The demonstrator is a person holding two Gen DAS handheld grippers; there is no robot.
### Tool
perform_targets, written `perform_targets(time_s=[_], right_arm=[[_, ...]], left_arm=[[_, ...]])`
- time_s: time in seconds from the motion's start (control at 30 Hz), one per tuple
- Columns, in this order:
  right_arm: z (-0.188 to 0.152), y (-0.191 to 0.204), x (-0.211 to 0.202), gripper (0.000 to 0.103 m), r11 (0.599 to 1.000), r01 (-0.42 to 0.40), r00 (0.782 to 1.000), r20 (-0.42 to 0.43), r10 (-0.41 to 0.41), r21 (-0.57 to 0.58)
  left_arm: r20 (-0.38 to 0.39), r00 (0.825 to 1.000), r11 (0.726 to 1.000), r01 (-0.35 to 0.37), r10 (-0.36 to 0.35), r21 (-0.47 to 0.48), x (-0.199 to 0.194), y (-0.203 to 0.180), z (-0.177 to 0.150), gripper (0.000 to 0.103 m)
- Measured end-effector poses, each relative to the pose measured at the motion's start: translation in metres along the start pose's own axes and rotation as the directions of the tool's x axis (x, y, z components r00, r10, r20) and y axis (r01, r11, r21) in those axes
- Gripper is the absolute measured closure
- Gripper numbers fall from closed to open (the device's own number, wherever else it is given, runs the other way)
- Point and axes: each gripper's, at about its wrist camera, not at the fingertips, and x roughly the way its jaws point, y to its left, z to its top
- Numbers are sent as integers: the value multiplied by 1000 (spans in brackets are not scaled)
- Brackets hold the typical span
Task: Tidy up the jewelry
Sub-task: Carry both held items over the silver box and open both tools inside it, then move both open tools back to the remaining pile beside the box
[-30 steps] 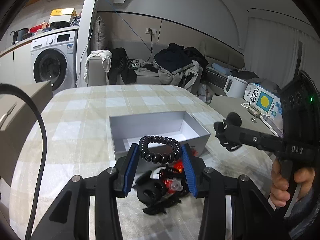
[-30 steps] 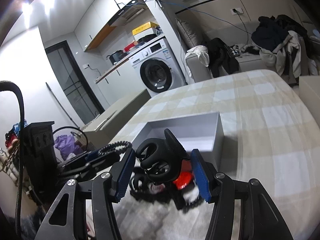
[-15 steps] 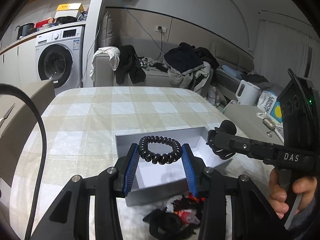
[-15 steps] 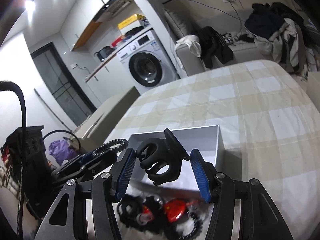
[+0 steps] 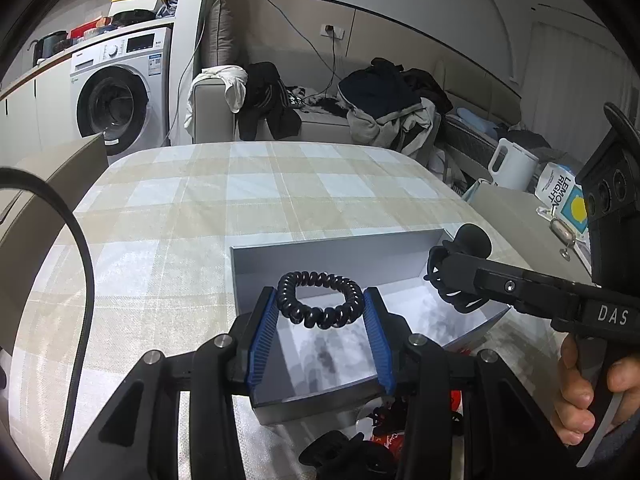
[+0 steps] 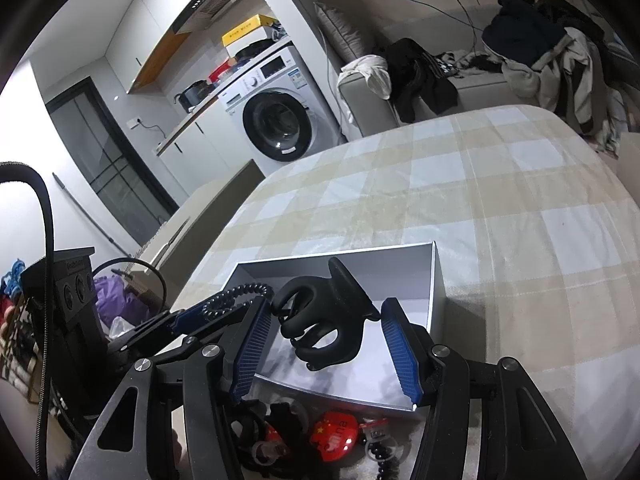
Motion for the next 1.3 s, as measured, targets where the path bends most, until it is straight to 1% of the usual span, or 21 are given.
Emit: perform_targets(time_s=[0.1,0.13,0.17,0.2,0.27,0.33,0.4,0.43,0.47,0.63,0.7,0.77,0.83,0.9,0.93,1.0,1.07,1.13,1.17,1.23,1.3], right_arm=[[0,2,-3,45,1000,-23,1000,0,23,-9],[0,3,-4,43,1000,-23,1000,5,23,-16],[-1,4,-8,39,999,-21,1000,22,21,-29],[-2,6,-14,33,999,-14,999,46,16,-48],[-4,6,-22,20,998,-1,997,73,6,-65],[-4,3,-29,20,998,16,996,90,-11,-56],[-6,1,-35,14,999,18,995,94,-13,-47],[-9,0,-40,5,999,18,995,99,-13,-47],[-13,-1,-45,0,999,22,994,104,-16,-50],[-45,-2,-64,0,998,16,994,111,-8,-66],[-57,-1,-65,0,996,24,995,94,-16,-84],[-68,-1,-64,0,996,23,996,85,-16,-83],[-74,-1,-63,0,997,0,998,64,5,-78],[-79,2,-62,5,993,-33,999,38,37,-111],[-81,2,-62,14,992,-45,998,36,49,-122],[-84,1,-60,22,991,-55,998,16,57,-121],[-85,1,-57,28,990,-64,998,-2,64,-128],[-87,3,-54,30,988,-62,998,-15,60,-142],[-87,4,-53,33,987,-67,998,-25,64,-147],[-88,5,-50,36,986,-65,997,-40,60,-154],[-90,5,-46,45,986,-58,997,-65,48,-156]], left_arm=[[-8,1000,1000,5,-5,11,-4,-2,-2,62],[-8,1000,1000,12,-12,13,-5,-2,-2,59],[-12,1000,1000,20,-20,13,-8,-3,-3,52],[-12,1000,999,29,-29,15,-11,-4,-3,48],[17,999,999,45,-45,31,-21,-6,-5,25],[51,999,999,14,-17,45,-30,-8,-8,14],[64,998,999,-14,11,48,-36,-9,-10,11],[67,998,999,-18,15,46,-39,-8,-12,4],[71,997,999,-15,12,42,-42,-7,-14,1],[80,997,1000,11,-10,-8,-63,4,-35,1],[78,997,1000,15,-13,-23,-66,5,-43,1],[77,997,999,9,-6,-35,-65,4,-51,1],[72,997,1000,-3,5,-23,-62,2,-54,1],[59,998,1000,5,-5,-15,-58,-1,-55,1],[58,998,1000,7,-6,-19,-57,-1,-56,1],[67,998,1000,3,-1,-20,-57,-2,-58,1],[74,997,1000,1,0,-12,-56,-4,-59,1],[79,997,1000,-4,3,11,-55,-7,-60,1],[78,997,1000,-10,8,22,-55,-9,-63,1],[53,999,1000,-2,0,31,-52,-9,-63,1],[27,1000,1000,-1,1,24,-49,-7,-65,1]])
